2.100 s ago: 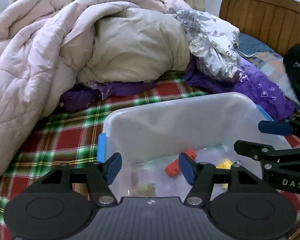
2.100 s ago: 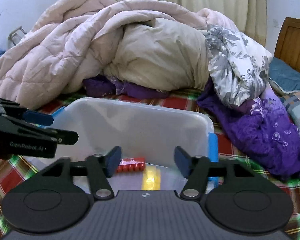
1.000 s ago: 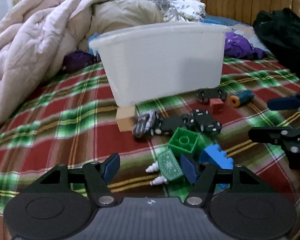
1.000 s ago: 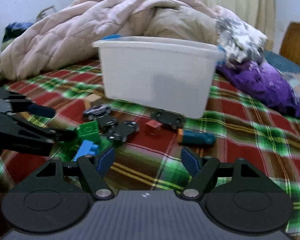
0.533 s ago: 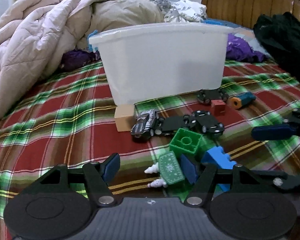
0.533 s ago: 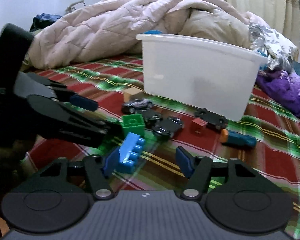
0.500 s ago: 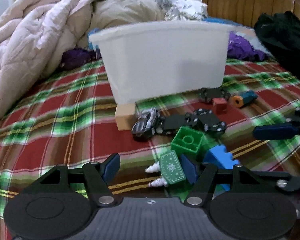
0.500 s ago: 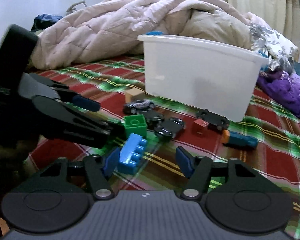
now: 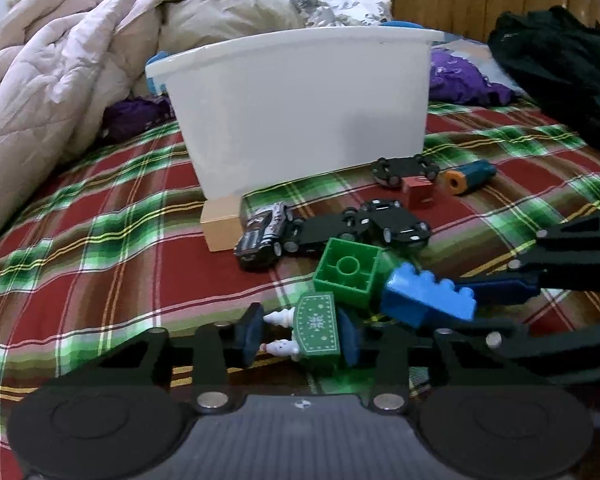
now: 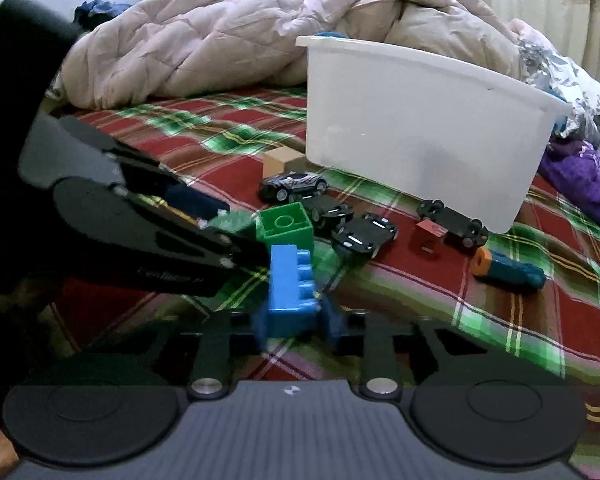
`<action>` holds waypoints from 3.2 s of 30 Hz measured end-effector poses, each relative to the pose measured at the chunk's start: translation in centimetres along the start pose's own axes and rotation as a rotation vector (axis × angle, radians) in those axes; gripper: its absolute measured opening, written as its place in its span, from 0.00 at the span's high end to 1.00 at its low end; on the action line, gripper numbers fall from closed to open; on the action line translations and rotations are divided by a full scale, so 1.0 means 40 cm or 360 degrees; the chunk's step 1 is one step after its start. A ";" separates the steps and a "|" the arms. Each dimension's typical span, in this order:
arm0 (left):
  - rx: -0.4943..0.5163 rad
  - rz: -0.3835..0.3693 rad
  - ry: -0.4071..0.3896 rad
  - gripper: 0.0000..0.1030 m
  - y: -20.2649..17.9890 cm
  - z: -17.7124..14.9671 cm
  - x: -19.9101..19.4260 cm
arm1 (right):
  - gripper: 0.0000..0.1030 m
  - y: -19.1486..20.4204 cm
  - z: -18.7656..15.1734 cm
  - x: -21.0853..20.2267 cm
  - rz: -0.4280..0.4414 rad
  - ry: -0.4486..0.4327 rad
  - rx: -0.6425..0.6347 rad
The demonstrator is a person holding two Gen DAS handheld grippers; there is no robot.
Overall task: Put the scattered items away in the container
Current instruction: 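Grasp the green printed block with the left tool while the right tool grasps the blue brick, then carry the green block and blue brick into the clear box and release, then grasp the green square brick with the left tool while the right tool grasps the teal-orange toy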
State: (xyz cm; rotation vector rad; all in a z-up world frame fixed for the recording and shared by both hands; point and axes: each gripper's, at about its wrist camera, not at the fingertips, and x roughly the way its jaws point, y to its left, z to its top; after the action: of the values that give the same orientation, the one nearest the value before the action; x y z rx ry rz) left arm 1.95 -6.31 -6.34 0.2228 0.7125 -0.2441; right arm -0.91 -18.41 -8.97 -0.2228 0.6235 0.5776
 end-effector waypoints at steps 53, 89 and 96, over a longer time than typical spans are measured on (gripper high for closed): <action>-0.0186 -0.0038 -0.0242 0.60 0.177 0.508 -0.048 | 0.75 -0.309 0.384 -0.093 -0.0255 -0.0402 0.0269; -0.0053 0.0032 -0.0161 0.36 0.085 0.181 -0.047 | 0.32 -0.280 0.162 -0.075 -0.0407 -0.0200 0.0300; 0.0128 -0.0044 -0.0113 0.36 -0.053 0.081 -0.025 | 0.32 -0.291 0.062 -0.025 -0.0481 -0.0068 0.0381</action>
State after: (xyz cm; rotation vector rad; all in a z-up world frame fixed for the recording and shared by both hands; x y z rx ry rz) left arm 2.59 -9.11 -3.53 0.2796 0.6366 -0.3059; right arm 6.29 -27.48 -6.09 -0.0763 0.5982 0.2132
